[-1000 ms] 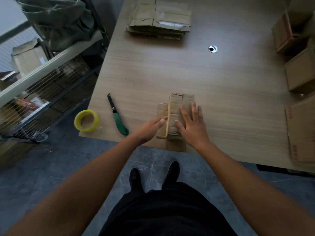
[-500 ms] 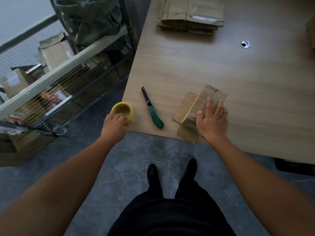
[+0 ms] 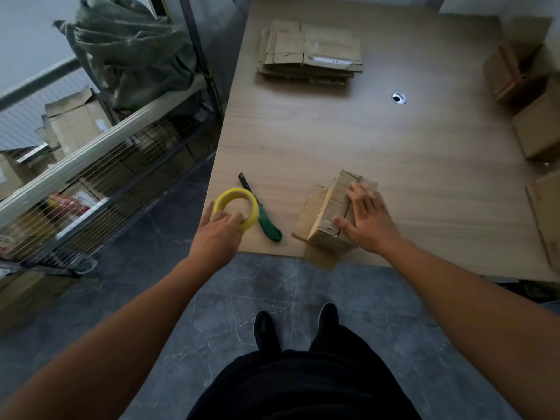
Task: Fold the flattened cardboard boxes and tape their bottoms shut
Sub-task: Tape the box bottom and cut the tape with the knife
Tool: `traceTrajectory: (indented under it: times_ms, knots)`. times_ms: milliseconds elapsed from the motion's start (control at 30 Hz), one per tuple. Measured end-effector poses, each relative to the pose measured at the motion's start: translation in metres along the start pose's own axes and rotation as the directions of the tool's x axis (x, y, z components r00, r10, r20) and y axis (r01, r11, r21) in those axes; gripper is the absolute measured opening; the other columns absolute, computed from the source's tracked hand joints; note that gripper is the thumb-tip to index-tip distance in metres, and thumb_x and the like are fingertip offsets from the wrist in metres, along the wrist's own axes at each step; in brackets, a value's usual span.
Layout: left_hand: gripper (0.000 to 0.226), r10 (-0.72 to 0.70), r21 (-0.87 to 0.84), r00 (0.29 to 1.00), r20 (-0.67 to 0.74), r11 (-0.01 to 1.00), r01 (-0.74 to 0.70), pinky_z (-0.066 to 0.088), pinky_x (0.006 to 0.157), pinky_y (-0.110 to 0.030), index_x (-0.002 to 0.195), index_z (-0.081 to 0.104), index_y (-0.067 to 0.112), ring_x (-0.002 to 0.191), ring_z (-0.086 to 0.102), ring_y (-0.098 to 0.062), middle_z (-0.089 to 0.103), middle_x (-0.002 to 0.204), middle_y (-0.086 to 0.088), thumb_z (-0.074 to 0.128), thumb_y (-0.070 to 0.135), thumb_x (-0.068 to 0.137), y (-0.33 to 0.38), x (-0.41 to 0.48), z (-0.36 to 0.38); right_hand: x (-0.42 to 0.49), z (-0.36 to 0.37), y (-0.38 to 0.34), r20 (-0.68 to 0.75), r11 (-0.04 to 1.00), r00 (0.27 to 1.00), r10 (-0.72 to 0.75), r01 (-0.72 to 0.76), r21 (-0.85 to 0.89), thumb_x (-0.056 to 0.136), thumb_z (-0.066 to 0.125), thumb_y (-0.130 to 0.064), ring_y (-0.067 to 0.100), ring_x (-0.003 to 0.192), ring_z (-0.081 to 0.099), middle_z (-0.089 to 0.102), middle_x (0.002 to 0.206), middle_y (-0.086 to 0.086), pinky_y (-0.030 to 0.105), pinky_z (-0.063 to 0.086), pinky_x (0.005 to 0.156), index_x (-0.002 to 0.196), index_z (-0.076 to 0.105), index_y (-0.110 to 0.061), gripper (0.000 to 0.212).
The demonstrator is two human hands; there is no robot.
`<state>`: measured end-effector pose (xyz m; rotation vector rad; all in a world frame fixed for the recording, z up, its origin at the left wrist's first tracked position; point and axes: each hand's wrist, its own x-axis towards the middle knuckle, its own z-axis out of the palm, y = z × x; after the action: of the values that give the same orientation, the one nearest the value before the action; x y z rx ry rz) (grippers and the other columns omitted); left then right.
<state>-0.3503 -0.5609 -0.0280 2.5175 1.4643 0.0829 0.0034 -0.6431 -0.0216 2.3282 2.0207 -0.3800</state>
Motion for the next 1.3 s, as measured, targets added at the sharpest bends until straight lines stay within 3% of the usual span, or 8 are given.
traceTrajectory:
  times_ms: [100, 267, 433, 633, 867, 1067, 1200, 1300]
  knots:
    - [0.023, 0.077, -0.099, 0.997, -0.018, 0.992, -0.079, -0.01, 0.125, -0.038, 0.12, 0.057, 0.021, 0.126, 0.052, -0.024, 0.068, 0.105, -0.002, 0.056, 0.028, 0.098, 0.045, 0.014, -0.015, 0.005, 0.0, -0.017, -0.007, 0.988, 0.988, 0.154, -0.154, 0.004, 0.095, 0.007, -0.072, 0.025, 0.155, 0.002, 0.005, 0.169, 0.003, 0.05, 0.014, 0.122, 0.161, 0.009, -0.037, 0.075]
    - [0.028, 0.104, -0.191, 0.987, -0.127, 0.973, -0.127, 0.005, 0.127, -0.045, 0.123, 0.055, 0.015, 0.12, 0.056, -0.029, 0.069, 0.106, -0.005, 0.055, 0.031, 0.1, 0.123, 0.048, -0.02, 0.028, -0.009, -0.043, 0.05, 0.888, 0.907, 0.418, -0.419, 0.188, 0.104, 0.018, -0.053, 0.037, 0.147, 0.015, 0.011, 0.166, 0.007, 0.057, 0.019, 0.116, 0.161, 0.01, -0.038, 0.059]
    - [0.042, 0.096, -0.12, 0.994, -0.058, 0.987, -0.103, 0.001, 0.126, -0.045, 0.137, 0.047, 0.018, 0.128, 0.049, -0.027, 0.066, 0.12, -0.002, 0.049, 0.036, 0.099, 0.167, 0.082, 0.0, 0.029, -0.028, 0.004, -0.037, 0.976, 0.976, 0.214, -0.211, 0.056, 0.102, 0.041, -0.042, 0.038, 0.126, 0.039, 0.037, 0.147, 0.012, 0.045, 0.037, 0.102, 0.153, 0.036, -0.03, 0.053]
    - [0.045, 0.046, -0.097, 0.996, -0.072, 0.994, -0.053, 0.002, 0.125, -0.042, 0.135, 0.048, 0.019, 0.127, 0.049, -0.027, 0.065, 0.122, -0.001, 0.051, 0.04, 0.095, 0.191, 0.093, 0.021, 0.051, -0.025, 0.056, -0.144, 0.864, 0.983, -0.114, 0.17, 0.473, 0.086, 0.073, -0.027, 0.03, 0.117, 0.052, 0.056, 0.128, 0.01, 0.038, 0.037, 0.106, 0.149, 0.047, -0.018, 0.069]
    - [0.056, 0.031, -0.004, 0.983, -0.18, 0.999, -0.032, 0.013, 0.124, -0.044, 0.129, 0.054, 0.019, 0.115, 0.056, -0.029, 0.069, 0.111, -0.004, 0.049, 0.061, 0.092, 0.197, 0.091, 0.038, 0.067, -0.017, 0.052, -0.228, 0.782, 0.963, -0.145, 0.253, 0.57, 0.089, 0.074, -0.022, 0.025, 0.096, 0.056, 0.066, 0.098, 0.002, 0.036, 0.042, 0.088, 0.092, 0.07, -0.017, 0.007]
    - [0.061, 0.09, 0.085, 0.959, -0.27, 0.994, -0.069, 0.03, 0.119, -0.052, 0.12, 0.065, 0.014, 0.101, 0.063, -0.029, 0.072, 0.104, -0.002, 0.072, 0.06, 0.081, 0.193, 0.094, 0.038, 0.054, -0.034, 0.064, 0.0, 0.447, 0.999, -0.054, 0.025, 0.894, 0.096, 0.061, -0.011, 0.015, 0.075, 0.057, 0.065, 0.084, 0.007, 0.029, 0.047, 0.069, 0.089, 0.059, -0.007, 0.008]
    - [0.064, 0.101, 0.127, 0.964, -0.248, 0.989, -0.071, 0.02, 0.123, -0.052, 0.121, 0.065, 0.015, 0.107, 0.063, -0.028, 0.073, 0.108, 0.0, 0.062, 0.067, 0.085, 0.19, 0.096, 0.035, 0.058, -0.043, 0.093, 0.082, 0.17, 0.976, 0.204, -0.117, 0.979, 0.096, 0.046, -0.003, 0.016, 0.062, 0.043, 0.05, 0.07, 0.006, 0.03, 0.035, 0.055, 0.077, 0.049, -0.013, 0.022]
    - [0.062, 0.144, 0.191, 0.955, -0.258, 0.977, -0.096, 0.015, 0.125, -0.049, 0.12, 0.066, 0.014, 0.109, 0.063, -0.027, 0.073, 0.115, -0.001, 0.055, 0.067, 0.09, 0.187, 0.095, 0.039, 0.064, -0.043, 0.117, 0.252, 0.026, 0.958, 0.136, -0.257, 0.966, 0.101, 0.042, -0.006, 0.015, 0.059, 0.038, 0.043, 0.07, 0.006, 0.029, 0.029, 0.053, 0.077, 0.045, -0.013, 0.025]
